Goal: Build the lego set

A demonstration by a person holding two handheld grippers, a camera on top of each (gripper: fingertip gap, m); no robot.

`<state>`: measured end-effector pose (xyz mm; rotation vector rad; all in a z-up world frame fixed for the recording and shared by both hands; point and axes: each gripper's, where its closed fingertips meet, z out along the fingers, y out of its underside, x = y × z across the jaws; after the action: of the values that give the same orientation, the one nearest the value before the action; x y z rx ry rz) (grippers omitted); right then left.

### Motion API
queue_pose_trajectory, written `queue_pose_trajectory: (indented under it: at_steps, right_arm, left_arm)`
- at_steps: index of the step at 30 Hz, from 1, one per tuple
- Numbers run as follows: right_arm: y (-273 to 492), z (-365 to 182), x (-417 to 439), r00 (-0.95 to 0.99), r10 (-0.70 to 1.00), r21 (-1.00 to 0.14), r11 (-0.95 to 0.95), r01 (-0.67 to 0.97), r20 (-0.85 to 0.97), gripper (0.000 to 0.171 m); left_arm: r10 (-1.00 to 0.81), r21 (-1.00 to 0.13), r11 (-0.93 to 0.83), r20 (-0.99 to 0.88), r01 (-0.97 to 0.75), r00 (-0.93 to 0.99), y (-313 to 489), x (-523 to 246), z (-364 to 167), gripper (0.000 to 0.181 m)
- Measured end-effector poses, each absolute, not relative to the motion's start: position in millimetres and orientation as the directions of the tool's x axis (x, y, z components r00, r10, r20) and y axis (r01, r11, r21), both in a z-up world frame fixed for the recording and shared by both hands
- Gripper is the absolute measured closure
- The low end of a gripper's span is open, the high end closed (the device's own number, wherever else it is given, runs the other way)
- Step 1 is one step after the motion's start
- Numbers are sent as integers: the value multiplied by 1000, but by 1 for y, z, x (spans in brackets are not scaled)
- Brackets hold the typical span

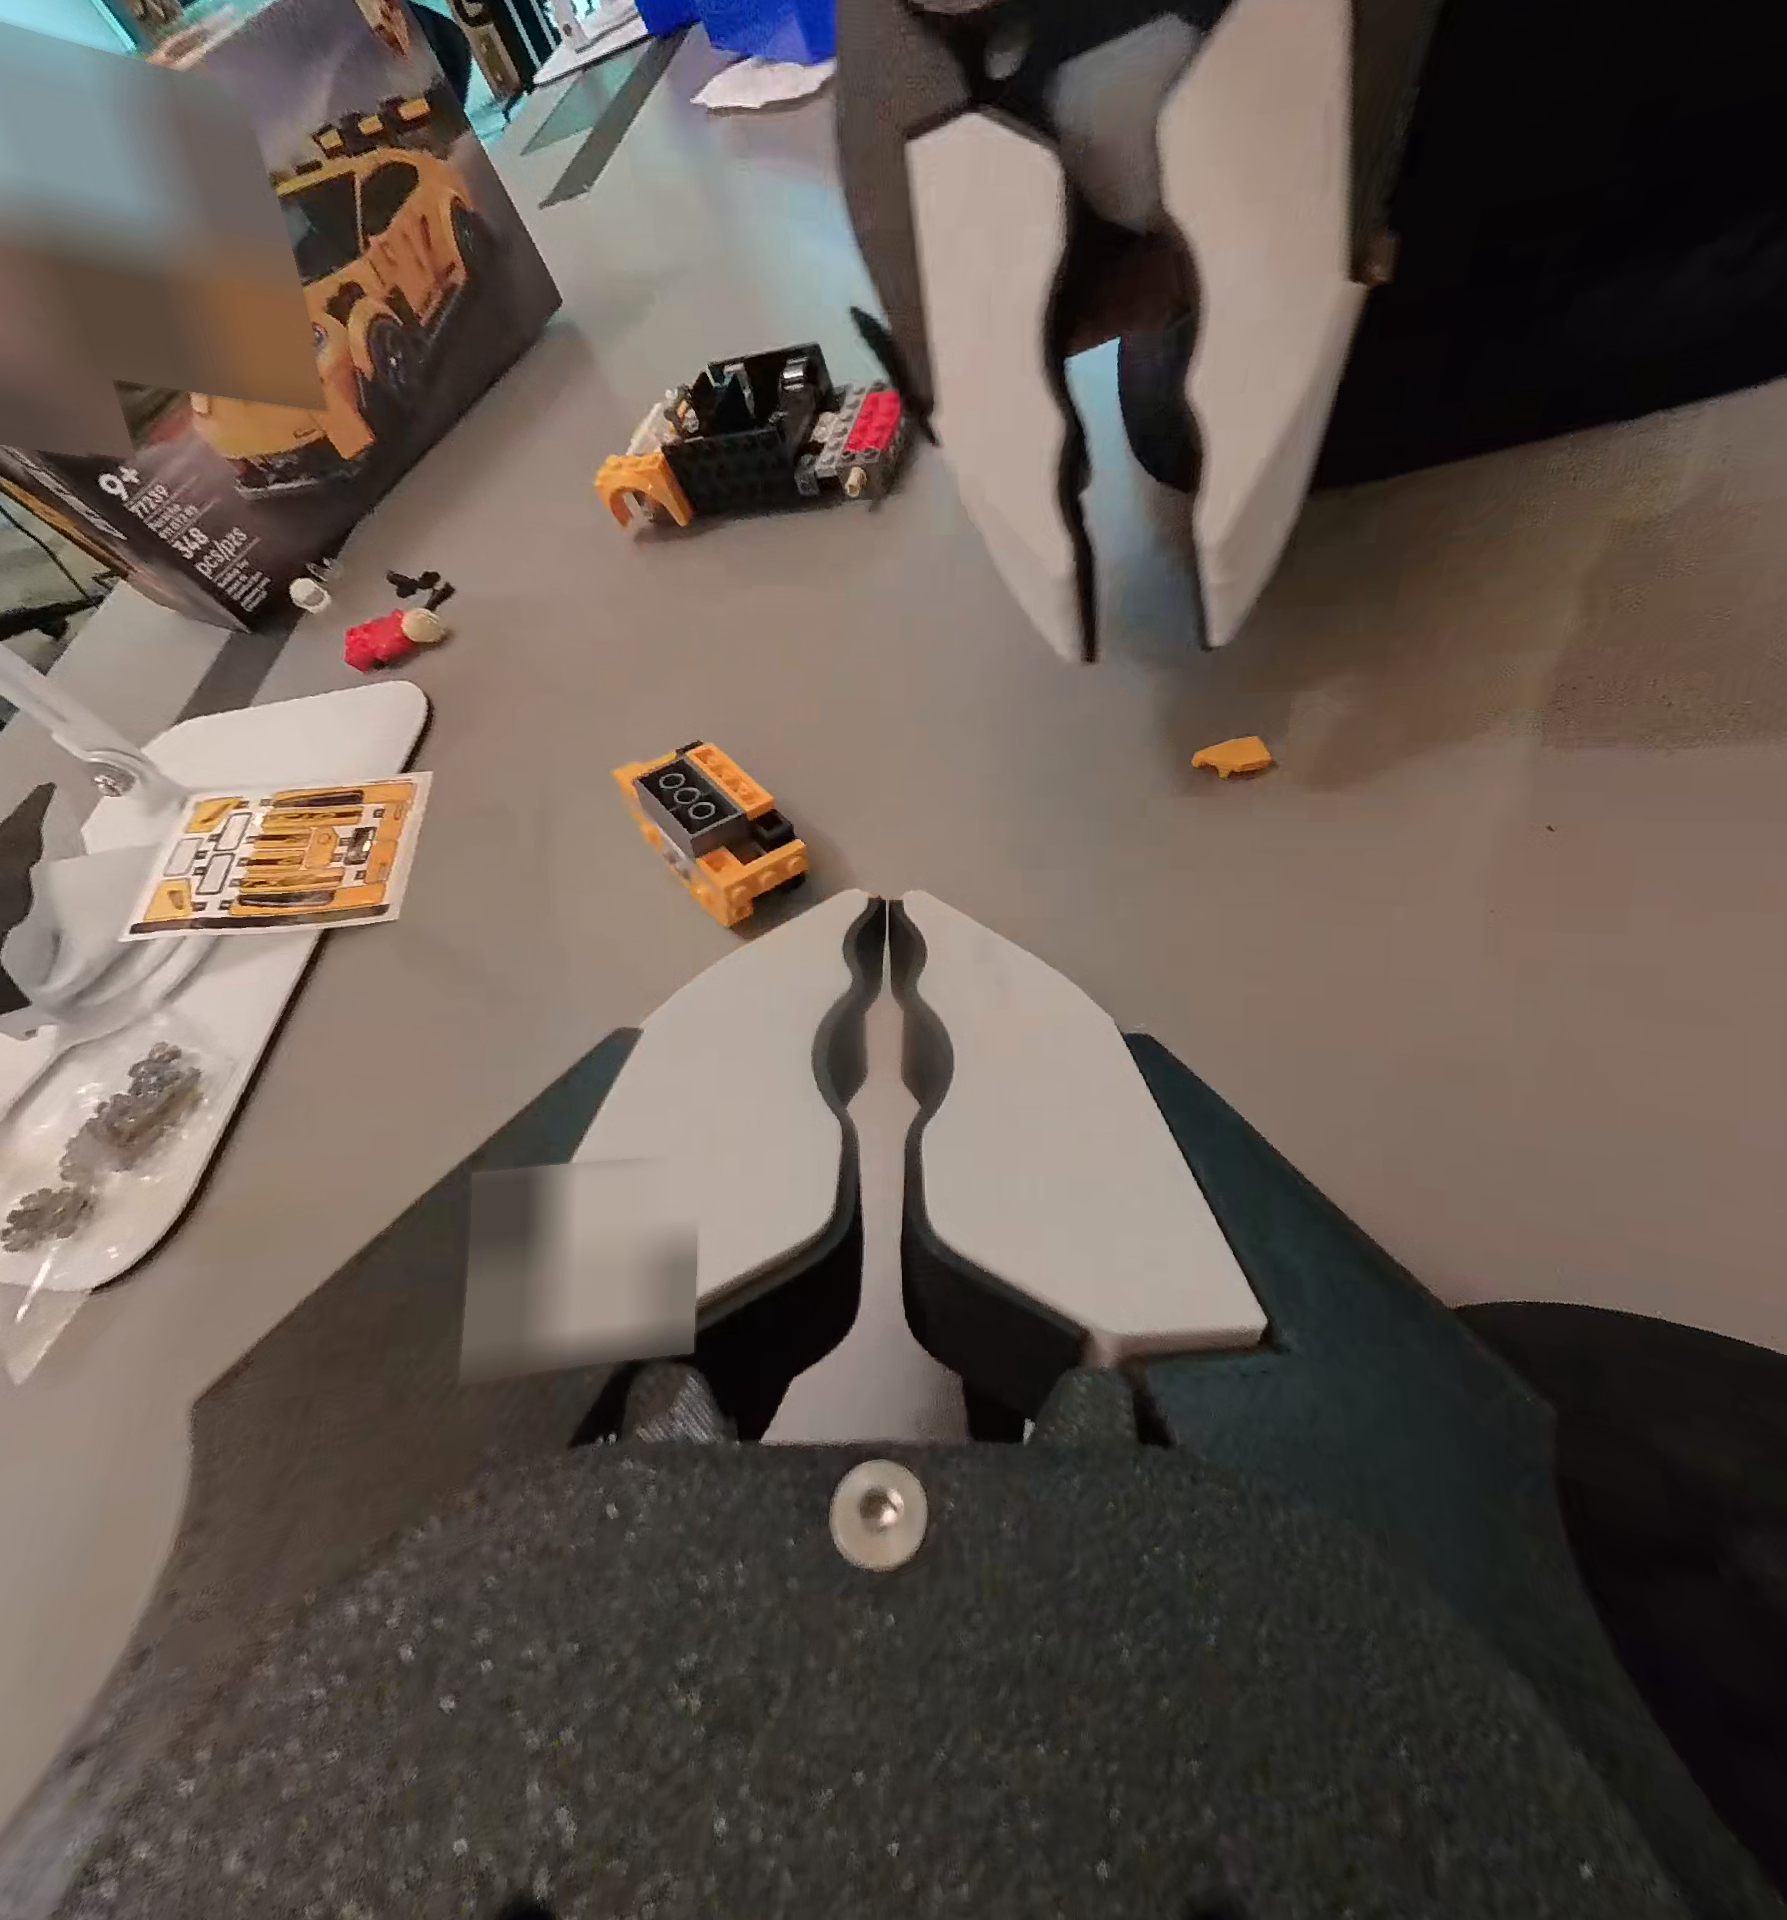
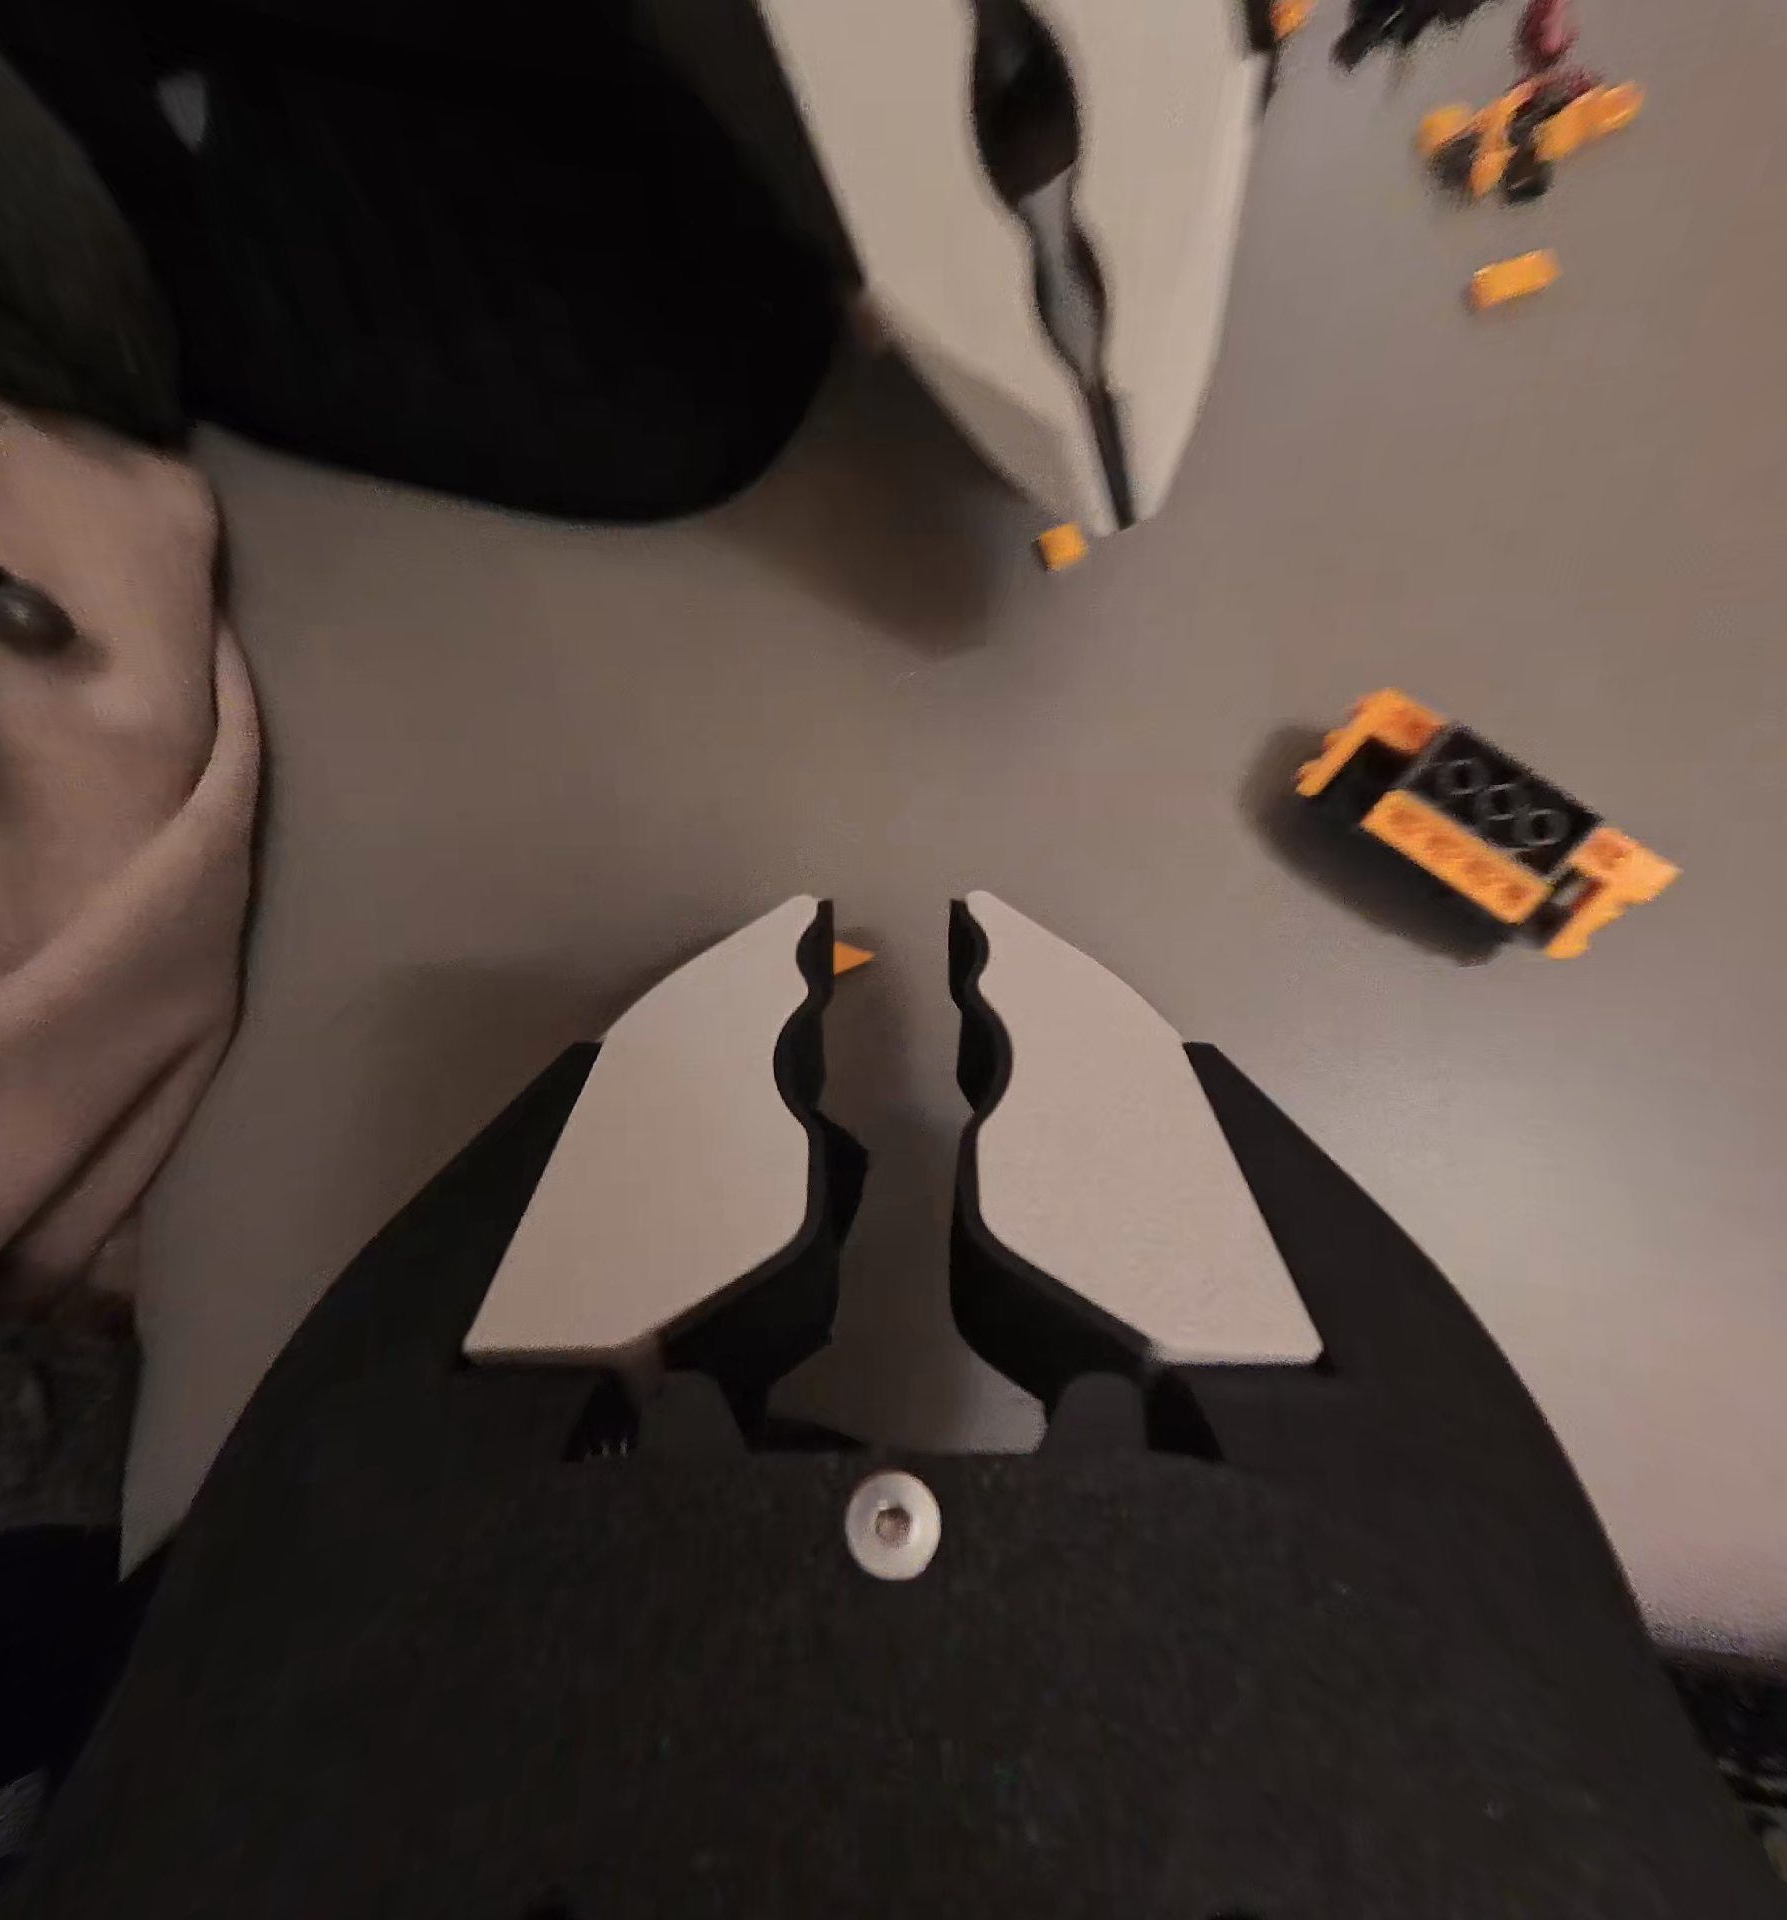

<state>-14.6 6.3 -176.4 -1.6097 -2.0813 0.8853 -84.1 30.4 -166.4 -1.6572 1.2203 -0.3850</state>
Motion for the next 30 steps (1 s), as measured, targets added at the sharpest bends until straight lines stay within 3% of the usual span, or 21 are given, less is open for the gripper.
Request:
queue_pose_trajectory:
  at_steps: [6, 14, 20, 24, 30]
  right_arm:
    - [-6, -204, -5, -287, 958, -560, 231, 796, -14, 150]
    - [-4, -210, -10, -299, 954, -557, 243, 794, -10, 161]
    - [-3, -203, -10, -228, 973, -576, 175, 799, -20, 155]
    - [-1, -197, -6, -380, 924, -588, 335, 736, 50, 155]
    - [-3, -208, -4, -623, 782, -486, 559, 672, 37, 155]
  left_arm:
    - [-859, -841, 3, -279, -540, 429, 29, -81, -170, 181]
    - [-874, -822, 23, -293, -569, 387, 23, -74, -173, 181]
    - [-877, -821, 18, -288, -570, 386, 23, -73, -174, 181]
    - [-883, -819, 13, -279, -574, 378, 22, -72, -177, 181]
    - [-888, -815, 13, -276, -580, 369, 21, -71, -179, 181]
